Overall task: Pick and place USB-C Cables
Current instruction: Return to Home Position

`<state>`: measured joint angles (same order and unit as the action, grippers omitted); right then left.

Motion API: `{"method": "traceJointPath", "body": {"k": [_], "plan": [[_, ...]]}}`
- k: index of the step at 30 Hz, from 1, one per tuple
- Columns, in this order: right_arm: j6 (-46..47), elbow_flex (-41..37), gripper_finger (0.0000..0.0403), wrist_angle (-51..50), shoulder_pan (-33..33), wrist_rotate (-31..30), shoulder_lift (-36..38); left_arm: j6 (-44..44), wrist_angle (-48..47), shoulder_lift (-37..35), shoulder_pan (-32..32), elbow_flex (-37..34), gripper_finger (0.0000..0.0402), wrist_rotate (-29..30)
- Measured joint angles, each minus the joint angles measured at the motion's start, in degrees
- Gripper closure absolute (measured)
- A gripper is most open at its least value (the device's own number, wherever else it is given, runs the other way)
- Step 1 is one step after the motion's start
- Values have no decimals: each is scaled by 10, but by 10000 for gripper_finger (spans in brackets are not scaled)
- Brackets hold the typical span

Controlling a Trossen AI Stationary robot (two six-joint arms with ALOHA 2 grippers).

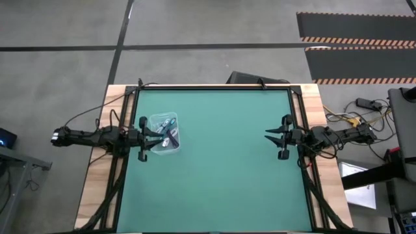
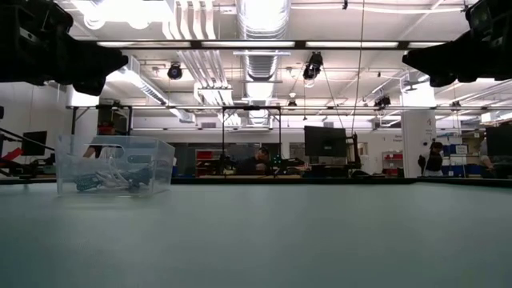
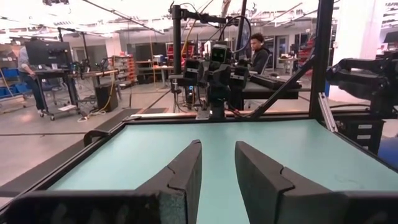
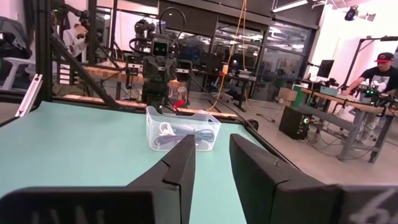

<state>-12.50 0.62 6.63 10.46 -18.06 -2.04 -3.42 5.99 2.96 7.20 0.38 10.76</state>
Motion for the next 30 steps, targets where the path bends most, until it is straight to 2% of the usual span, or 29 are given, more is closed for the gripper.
{"method": "traceJointPath", "body": {"k": [30], "plan": [[0, 0, 323, 0, 0, 0, 0, 0, 0, 0, 0, 0, 320, 0]]}}
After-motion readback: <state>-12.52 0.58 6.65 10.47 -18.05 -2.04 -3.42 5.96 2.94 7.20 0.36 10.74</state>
